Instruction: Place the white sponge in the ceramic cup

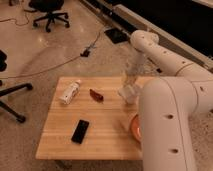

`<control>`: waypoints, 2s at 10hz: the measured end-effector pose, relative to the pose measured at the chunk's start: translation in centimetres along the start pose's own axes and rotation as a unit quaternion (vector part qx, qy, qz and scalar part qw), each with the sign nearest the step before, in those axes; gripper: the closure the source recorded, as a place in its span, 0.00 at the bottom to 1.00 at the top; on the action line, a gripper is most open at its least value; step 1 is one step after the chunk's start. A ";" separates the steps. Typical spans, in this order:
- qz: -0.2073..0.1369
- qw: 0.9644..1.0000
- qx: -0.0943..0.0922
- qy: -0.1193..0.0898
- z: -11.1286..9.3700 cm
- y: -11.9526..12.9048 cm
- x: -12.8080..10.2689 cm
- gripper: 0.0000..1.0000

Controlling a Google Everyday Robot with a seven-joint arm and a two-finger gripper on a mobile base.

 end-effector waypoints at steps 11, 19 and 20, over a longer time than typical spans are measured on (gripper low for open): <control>0.009 1.000 -0.024 0.009 0.9 4.0 4.8 0.96; 0.058 0.994 -0.068 0.070 -2.6 10.0 4.6 0.91; 0.060 0.993 -0.074 0.075 -2.6 10.0 4.6 0.83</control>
